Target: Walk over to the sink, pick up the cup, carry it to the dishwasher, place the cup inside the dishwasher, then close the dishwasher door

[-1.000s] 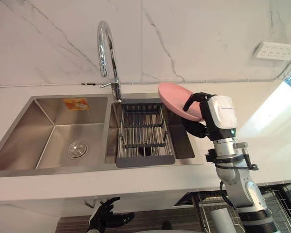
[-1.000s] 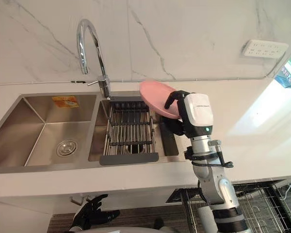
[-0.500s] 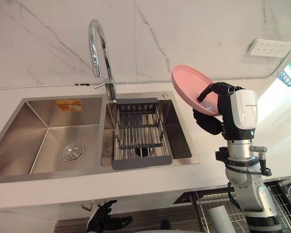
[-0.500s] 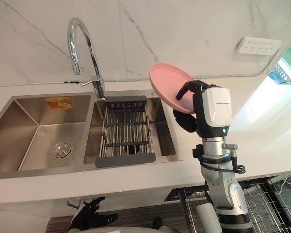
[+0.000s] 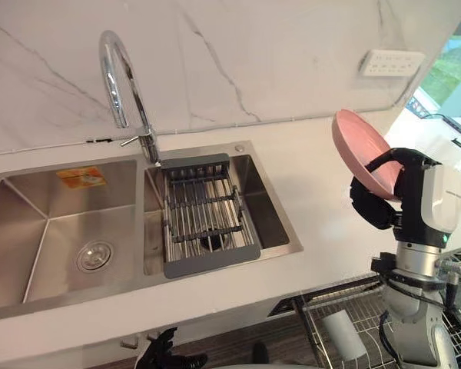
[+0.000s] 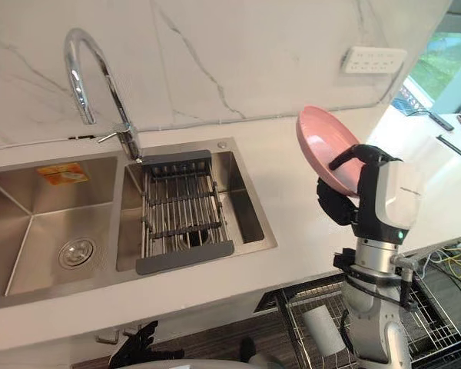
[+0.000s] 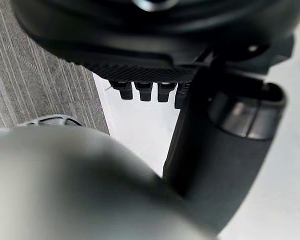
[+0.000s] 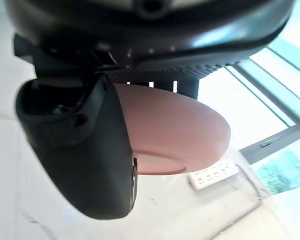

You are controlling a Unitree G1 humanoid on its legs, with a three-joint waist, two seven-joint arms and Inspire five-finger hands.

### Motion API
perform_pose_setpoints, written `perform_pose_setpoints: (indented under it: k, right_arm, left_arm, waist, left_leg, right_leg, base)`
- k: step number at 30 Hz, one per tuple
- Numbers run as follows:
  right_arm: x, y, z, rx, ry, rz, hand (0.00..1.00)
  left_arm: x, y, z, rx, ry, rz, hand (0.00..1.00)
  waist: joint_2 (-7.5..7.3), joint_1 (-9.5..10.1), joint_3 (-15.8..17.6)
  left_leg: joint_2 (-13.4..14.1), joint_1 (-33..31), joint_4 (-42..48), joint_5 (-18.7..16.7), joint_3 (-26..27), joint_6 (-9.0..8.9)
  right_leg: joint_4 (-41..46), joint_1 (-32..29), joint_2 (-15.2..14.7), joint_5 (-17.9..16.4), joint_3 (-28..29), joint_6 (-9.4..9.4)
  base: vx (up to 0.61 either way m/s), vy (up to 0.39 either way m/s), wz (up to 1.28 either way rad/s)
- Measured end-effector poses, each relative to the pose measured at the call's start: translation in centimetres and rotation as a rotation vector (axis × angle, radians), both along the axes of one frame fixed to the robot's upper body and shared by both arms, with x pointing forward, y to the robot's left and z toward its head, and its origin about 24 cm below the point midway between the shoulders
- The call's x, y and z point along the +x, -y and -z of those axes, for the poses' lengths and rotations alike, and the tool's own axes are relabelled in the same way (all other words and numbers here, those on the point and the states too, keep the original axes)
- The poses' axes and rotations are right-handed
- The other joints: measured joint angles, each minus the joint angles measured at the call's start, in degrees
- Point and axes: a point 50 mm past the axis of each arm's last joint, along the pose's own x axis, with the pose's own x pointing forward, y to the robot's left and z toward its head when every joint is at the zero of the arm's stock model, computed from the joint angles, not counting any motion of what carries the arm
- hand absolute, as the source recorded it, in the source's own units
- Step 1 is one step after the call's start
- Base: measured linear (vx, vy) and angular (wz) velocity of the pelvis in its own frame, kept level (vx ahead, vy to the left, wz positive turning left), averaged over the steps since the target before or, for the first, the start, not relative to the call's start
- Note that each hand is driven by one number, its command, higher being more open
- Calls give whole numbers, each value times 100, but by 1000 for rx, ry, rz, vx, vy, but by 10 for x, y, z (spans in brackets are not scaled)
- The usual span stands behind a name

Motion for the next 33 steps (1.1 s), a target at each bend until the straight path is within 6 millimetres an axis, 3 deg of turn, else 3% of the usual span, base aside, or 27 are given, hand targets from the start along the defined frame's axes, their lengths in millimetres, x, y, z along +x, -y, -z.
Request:
perform_pose_setpoints:
  k: [5,7,9,10,11,12,14,16,17,20,25,26,28,30,33]
  right_arm:
    - [-6,-3,12,75,-26,34,0]
    - [-8,-7,16,111,-30,41,0]
    - [-9,-8,15,116,-23,42,0]
    - [-9,-7,16,116,-20,45,0]
    - [-9,-7,16,116,-4,51,0]
    - [-9,-8,15,118,21,55,0]
    - [-8,-8,14,110,36,54,0]
    - [-7,-6,14,106,38,65,0]
    - [-9,-4,18,119,20,80,0]
    - [-16,1,27,144,-26,107,0]
    - [-25,3,37,145,-103,112,0]
    - [-24,1,37,147,-106,104,0]
    - [-18,-3,39,153,-104,71,0]
    - [-17,-3,44,157,-124,69,0]
    - [-16,0,56,168,-176,87,0]
  left_arm:
    - [-7,-2,0,7,-14,-20,100]
    - [-4,-1,0,11,0,-51,100]
    - [2,-2,-3,12,32,-77,100]
    - [2,-3,-3,10,33,-86,100]
    - [2,-3,-3,3,32,-93,100]
    - [6,-4,-5,8,49,-78,100]
    - [16,-6,-9,27,81,-51,100]
    - [23,-6,-9,35,91,-45,100]
    - [26,-4,-10,37,100,-48,100]
    - [29,-7,-10,44,100,-46,100]
    - [27,-2,-9,30,95,-56,100]
    - [25,-2,-10,29,96,-61,100]
    - [16,0,-8,25,77,-69,100]
    - [15,1,-8,20,74,-75,100]
    - [13,3,-6,17,61,-63,100]
  waist:
    - [-100,-15,116]
    - [-12,47,198]
    - [-29,33,452]
    - [-35,35,485]
    - [-46,38,480]
    - [-115,50,480]
    - [-229,80,510]
    - [-188,141,507]
    - [-93,136,458]
    - [-115,40,453]
    - [-18,77,433]
    - [-17,100,435]
    - [12,174,462]
    - [67,193,437]
    - [111,135,431]
  left_leg:
    - [-18,-71,193,-173,572,61]
    - [139,-157,353,-212,987,117]
    - [255,-212,453,-233,1408,161]
    - [272,-198,494,-234,1485,163]
    - [287,-217,578,-236,1575,166]
    - [284,-273,747,-252,1695,168]
    - [342,-492,1142,-380,1712,117]
    - [470,-601,1267,-419,1691,114]
    - [632,-647,1311,-452,1705,106]
    - [712,-588,1402,-535,1737,73]
    - [756,-614,1636,-460,1624,42]
    - [744,-649,1723,-457,1469,42]
    - [643,-682,1773,-457,451,42]
    - [527,-658,1606,-446,-35,2]
    - [380,-589,1245,-415,-34,-34]
  right_leg:
    - [109,-292,77,228,476,136]
    - [81,-469,192,624,255,465]
    - [2213,-1040,-143,-739,-1048,20]
    - [2794,-1089,-323,-1064,-1325,-82]
    - [3336,-1052,-579,-1389,-1585,-25]
    - [3433,-893,-782,-1565,-1684,-10]
    - [2732,-694,-642,-1598,-1702,51]
    - [1609,-303,-357,-1324,-1471,1]
    - [929,-49,-133,-963,-1418,21]
    - [344,235,-24,-692,-1392,-122]
    - [106,342,36,-461,-1256,-177]
    - [85,344,50,-435,-1190,-187]
    - [54,349,88,-412,-874,-240]
    - [72,286,94,-390,-699,-232]
    - [114,170,4,-353,-625,-176]
  base:
    - [-70,18,-64]
    - [-165,-3,-88]
    - [-137,13,-80]
    - [-74,-11,-61]
    - [-42,-56,-59]
    - [-38,-75,-54]
    - [-55,-128,-62]
    - [-132,-172,-73]
    - [-161,-126,-47]
    - [-162,-34,-17]
    - [-55,15,-9]
    - [-25,9,-52]
    - [-18,-27,-71]
    - [-25,-7,-52]
    - [-33,36,-19]
